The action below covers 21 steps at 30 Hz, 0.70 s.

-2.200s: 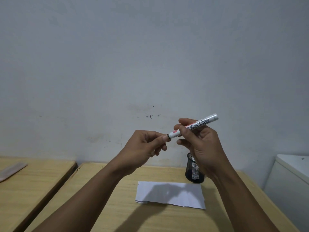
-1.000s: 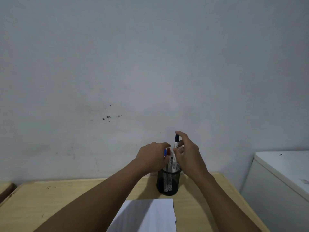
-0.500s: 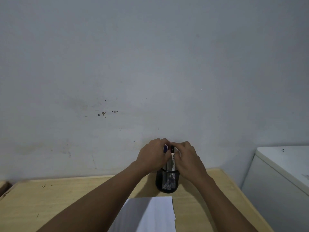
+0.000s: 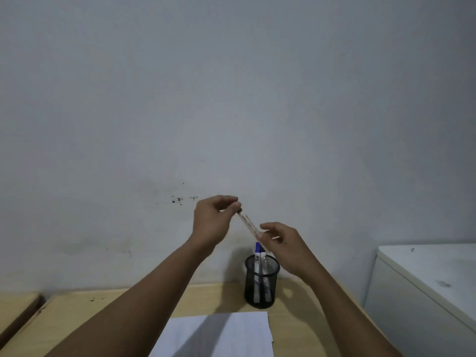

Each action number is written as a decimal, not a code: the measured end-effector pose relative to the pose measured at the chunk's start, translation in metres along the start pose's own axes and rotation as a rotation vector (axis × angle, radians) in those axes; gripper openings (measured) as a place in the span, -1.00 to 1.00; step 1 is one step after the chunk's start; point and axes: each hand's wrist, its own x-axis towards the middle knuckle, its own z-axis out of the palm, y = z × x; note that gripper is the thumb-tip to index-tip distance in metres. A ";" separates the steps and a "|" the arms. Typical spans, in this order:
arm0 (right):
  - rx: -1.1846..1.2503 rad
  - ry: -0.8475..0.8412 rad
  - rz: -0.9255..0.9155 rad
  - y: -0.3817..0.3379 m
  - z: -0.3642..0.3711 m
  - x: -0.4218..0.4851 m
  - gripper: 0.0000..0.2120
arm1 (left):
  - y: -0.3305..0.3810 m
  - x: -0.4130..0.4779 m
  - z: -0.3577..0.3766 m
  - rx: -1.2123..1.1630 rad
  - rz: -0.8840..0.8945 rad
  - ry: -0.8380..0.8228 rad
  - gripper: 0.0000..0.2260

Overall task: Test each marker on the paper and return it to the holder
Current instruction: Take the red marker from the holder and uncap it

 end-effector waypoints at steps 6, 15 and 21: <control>0.936 0.128 0.100 -0.050 0.022 -0.022 -0.88 | 0.020 -0.032 -0.068 -0.219 -0.243 0.068 -0.93; 1.095 0.030 0.145 -0.098 0.099 -0.063 -0.96 | 0.018 -0.090 -0.100 -0.364 -0.363 0.086 -0.88; 0.861 0.000 -0.027 -0.097 0.115 -0.075 -0.91 | 0.007 -0.090 -0.116 -0.451 -0.456 0.170 -0.87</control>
